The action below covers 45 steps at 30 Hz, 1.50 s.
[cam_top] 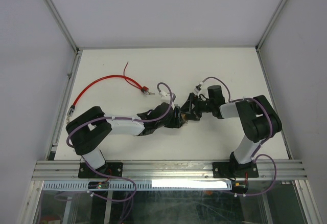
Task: Lock with the key
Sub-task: Pick up the lock from the center of the board.
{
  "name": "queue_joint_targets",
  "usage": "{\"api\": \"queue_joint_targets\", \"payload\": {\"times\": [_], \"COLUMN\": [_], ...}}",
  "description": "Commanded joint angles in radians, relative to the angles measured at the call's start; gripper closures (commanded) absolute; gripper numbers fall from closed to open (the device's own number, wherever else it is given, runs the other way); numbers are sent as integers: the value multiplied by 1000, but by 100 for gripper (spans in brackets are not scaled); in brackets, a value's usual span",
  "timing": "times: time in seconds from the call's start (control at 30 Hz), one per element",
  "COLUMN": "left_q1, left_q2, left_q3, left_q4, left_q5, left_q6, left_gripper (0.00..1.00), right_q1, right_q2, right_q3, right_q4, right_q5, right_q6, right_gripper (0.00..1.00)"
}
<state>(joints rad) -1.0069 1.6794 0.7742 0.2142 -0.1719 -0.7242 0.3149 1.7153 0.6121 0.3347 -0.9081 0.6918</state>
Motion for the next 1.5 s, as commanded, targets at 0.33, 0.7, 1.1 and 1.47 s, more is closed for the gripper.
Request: {"api": "queue_joint_targets", "payload": {"times": [0.33,0.7,1.1,1.47], "left_q1": [-12,-12,-12,-12], "left_q2": [-9,-37,-61,-57], "left_q3": [53,32,13,27], "left_q4": [64,47,62,52], "left_q5": [5,-48,-66,-98], "left_q6": [-20,-9,3,7], "left_gripper": [93,93,93,94], "right_q1": [14,0,-15,22], "right_q2": [2,-34,-40,7], "right_q3": [84,123,141,157], "right_q4": [-78,-120,-160,-202], "right_q5": [0,0,-32,-22], "right_q6": [4,4,-73,-84], "right_gripper": [21,21,41,63]}}
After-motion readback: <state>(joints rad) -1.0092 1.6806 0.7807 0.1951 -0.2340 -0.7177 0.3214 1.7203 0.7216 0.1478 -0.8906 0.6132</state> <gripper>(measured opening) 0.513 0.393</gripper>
